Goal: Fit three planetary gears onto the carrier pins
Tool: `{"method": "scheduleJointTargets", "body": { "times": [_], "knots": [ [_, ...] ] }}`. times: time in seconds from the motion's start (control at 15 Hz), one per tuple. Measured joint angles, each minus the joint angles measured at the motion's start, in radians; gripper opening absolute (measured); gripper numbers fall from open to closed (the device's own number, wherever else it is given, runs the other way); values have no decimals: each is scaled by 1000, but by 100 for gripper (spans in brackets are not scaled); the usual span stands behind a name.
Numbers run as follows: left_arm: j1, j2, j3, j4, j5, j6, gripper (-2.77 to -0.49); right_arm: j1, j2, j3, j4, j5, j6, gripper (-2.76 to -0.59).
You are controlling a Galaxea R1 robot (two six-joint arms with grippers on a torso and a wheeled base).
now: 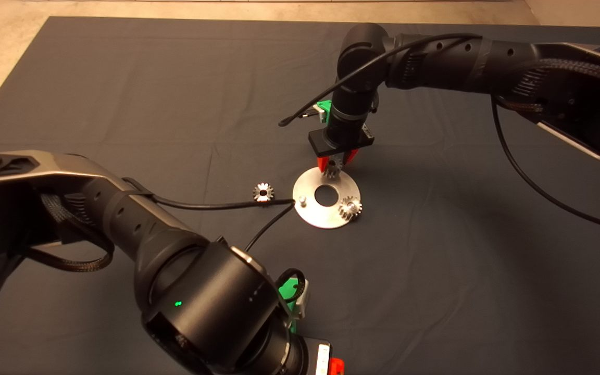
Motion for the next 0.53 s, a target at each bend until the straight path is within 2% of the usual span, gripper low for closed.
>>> {"method": "scheduleJointTargets", "body": {
  "times": [0.13,0.4,0.47,0.53],
  "knots": [
    [0,0,0,0,0,0,-51,0,0,0,0,-4,0,-191],
    [0,2,0,1,0,0,-51,3,0,0,0,-5,0,-191],
    [0,2,0,0,0,0,-51,9,0,0,0,-6,0,-191],
    [0,1,0,0,0,0,-51,27,-1,2,0,-6,0,-179]
  ]
}}
